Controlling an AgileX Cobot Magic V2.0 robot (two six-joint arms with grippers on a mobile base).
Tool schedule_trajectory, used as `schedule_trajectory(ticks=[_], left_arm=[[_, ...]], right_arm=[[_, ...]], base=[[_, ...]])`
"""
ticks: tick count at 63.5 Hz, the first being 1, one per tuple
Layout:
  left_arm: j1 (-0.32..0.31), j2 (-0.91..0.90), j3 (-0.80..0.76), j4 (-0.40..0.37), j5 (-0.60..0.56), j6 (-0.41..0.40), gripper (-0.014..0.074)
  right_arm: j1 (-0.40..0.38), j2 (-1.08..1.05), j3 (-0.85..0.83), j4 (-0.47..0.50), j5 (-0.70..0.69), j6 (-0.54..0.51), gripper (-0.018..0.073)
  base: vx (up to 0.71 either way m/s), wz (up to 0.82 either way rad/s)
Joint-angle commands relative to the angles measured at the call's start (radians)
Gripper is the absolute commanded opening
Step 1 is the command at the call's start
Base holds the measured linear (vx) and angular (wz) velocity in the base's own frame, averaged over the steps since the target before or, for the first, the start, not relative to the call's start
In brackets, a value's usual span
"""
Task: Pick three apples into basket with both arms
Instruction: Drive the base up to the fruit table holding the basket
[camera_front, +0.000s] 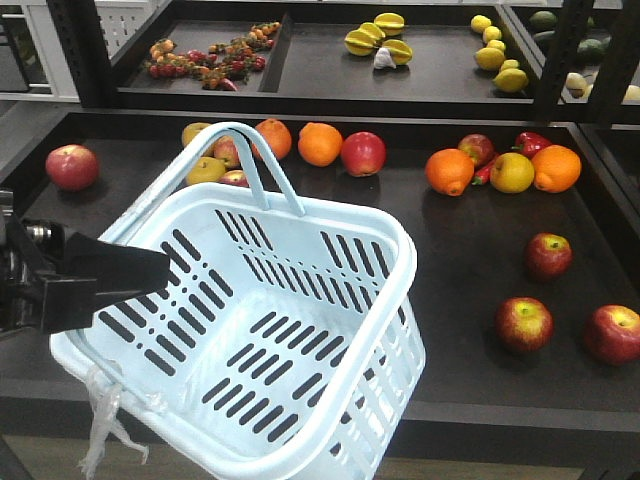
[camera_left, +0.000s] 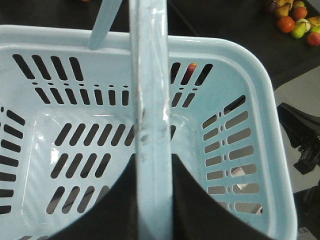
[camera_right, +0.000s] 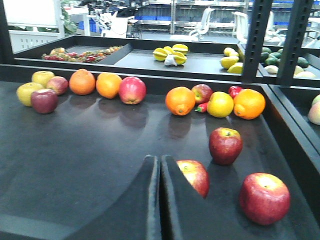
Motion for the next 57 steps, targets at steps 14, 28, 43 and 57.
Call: schedule_trajectory(ticks=[14, 28, 43, 57], left_arm=[[-0.005, -0.015, -0.033, -0.056, -0.073, -0.001, -0.0007], [-0.005, -0.015, -0.033, -0.056, -0.073, -0.001, -0.0007], [-0.005, -0.015, -0.033, -0.056, -0.073, -0.001, -0.0007], [-0.005, -0.015, -0.033, -0.056, -0.073, -0.001, -0.0007]], right_arm=[[-0.008, -0.01, 0.013, -0.01, -0.074, -0.007, -0.0001], [-0.008, -0.01, 0.013, -0.01, -0.074, -0.007, -0.0001], [-0.008, -0.01, 0.013, -0.01, -0.074, -0.007, -0.0001], [-0.008, -0.01, 0.013, -0.01, -0.074, -0.007, -0.0001]], base=[[0.09, -0.12], [0.09, -0.1], [0.09, -0.07], [0.09, -0.05]])
